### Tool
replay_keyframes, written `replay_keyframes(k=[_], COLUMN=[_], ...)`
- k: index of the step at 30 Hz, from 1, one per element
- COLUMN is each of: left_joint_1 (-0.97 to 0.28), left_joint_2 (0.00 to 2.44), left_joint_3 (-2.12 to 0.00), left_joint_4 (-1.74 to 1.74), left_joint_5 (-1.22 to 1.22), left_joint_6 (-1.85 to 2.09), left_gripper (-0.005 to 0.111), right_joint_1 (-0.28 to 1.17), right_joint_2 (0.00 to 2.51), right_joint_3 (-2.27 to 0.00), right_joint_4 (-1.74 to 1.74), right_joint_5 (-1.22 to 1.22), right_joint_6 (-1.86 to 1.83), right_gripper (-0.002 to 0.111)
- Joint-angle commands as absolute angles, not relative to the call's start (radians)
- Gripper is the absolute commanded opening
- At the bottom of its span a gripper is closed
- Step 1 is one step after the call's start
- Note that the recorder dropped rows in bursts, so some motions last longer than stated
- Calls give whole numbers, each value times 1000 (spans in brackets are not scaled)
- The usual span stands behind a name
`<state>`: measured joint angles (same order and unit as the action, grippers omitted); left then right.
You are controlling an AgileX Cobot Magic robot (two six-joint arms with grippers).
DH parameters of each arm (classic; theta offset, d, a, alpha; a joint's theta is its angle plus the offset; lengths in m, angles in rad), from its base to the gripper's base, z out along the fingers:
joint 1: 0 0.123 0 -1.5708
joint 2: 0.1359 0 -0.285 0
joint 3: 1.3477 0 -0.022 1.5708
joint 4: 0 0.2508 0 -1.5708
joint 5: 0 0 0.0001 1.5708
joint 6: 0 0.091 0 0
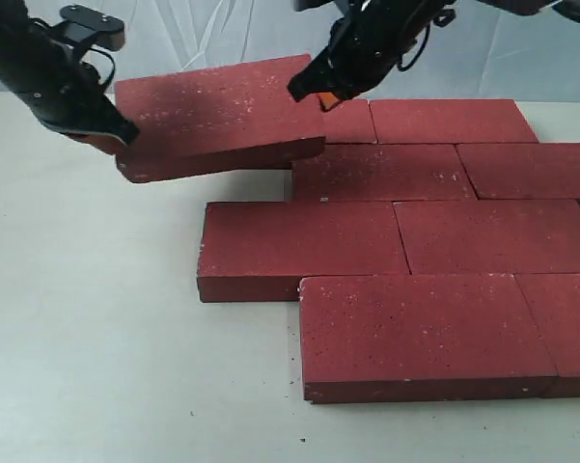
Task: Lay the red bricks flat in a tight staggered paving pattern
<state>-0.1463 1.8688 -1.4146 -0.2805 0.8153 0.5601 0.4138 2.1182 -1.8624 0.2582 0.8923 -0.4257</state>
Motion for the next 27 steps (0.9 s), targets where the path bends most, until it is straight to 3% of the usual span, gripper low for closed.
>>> replay_keyframes(k=[1,8,17,23,27], left_joint_1=[-79,44,91,219,224], left_joint_2=[1850,1854,1947,1964,2035], left_joint_3=[-1423,-1423,-1398,-1398,-1395], left_joint_4=[-394,-398,-384,-384,-399], left_joint_5=[766,753,715,696,719], left_joint_6=[558,558,552,531,531], left_gripper=[0,0,0,0,0], right_joint_1=[500,556,594,629,631], right_joint_2=[2171,2277,2403,2467,2490], right_joint_3=[-1887,-2023,-2174,-2250,-2250], right_joint_4=[423,462,496,504,468], right_joint_5=[859,869,870,869,878], right_joint_6=[-421,-411,-390,-390,-390], right_gripper=[-1,-1,-1,-1,-1])
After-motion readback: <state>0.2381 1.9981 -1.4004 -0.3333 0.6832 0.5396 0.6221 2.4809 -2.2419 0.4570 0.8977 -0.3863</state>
